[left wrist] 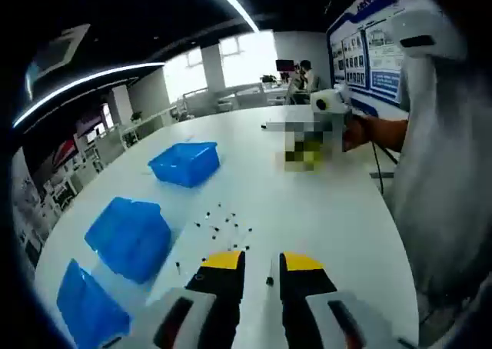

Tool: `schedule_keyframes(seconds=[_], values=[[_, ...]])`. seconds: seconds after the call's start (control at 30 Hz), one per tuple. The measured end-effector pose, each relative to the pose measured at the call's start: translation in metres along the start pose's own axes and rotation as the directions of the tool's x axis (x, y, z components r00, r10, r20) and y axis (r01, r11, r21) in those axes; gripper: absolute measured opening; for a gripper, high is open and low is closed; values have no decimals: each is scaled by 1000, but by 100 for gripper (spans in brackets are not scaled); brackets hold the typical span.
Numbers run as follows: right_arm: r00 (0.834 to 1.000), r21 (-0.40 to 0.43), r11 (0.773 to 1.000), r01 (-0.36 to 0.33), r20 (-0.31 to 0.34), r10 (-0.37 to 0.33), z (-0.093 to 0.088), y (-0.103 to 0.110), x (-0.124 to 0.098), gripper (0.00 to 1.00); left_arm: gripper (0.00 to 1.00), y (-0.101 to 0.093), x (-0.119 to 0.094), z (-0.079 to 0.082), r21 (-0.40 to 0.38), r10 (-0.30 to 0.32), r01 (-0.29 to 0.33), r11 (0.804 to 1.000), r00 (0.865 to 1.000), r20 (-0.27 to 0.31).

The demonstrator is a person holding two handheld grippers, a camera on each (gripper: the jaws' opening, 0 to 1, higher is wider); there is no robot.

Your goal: Pick up the resistors one by one and place each resistor into its matching bin, sorting the parts by color and model until every resistor is separated into the correct bin for its type

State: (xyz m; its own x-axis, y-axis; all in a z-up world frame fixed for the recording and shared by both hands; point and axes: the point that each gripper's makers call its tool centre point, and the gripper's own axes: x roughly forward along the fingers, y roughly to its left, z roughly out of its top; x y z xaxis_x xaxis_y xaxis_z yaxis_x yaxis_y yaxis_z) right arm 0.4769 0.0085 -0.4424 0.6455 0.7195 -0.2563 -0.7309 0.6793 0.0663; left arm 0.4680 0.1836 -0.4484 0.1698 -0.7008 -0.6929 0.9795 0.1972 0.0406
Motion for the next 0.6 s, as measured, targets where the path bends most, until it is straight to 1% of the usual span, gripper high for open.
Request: schedule_keyframes(seconds=[0.07, 0.17, 0.4, 0.53, 0.57, 0.6], values=[[1000, 0, 1000, 4, 1, -4, -1, -1, -1, 19, 19, -2, 5, -10, -26, -21, 20, 999, 999, -50], [1000, 4, 1000, 10, -3, -10, -3, -3, -3, 19, 18, 1, 11, -12, -47, -34, 31, 998, 998, -47], [1000, 12, 1000, 12, -1, -12, -6, -5, -5, 19, 17, 6, 17, -11, -51, -11, 9, 999, 999, -48], [1000, 15, 1000, 10, 1, -10, -5, -5, -5, 19, 13, 4, 23, -23, -62, -18, 12, 998, 994, -110], [1000, 15, 1000, 10, 1, -10, -5, -5, -5, 19, 11, -2, 25, -22, -105, -52, 43, 994, 995, -87], [1000, 15, 1000, 10, -1, -10, -6, -5, -6, 19, 8, 2, 24, -24, -123, -41, 29, 992, 994, -97]])
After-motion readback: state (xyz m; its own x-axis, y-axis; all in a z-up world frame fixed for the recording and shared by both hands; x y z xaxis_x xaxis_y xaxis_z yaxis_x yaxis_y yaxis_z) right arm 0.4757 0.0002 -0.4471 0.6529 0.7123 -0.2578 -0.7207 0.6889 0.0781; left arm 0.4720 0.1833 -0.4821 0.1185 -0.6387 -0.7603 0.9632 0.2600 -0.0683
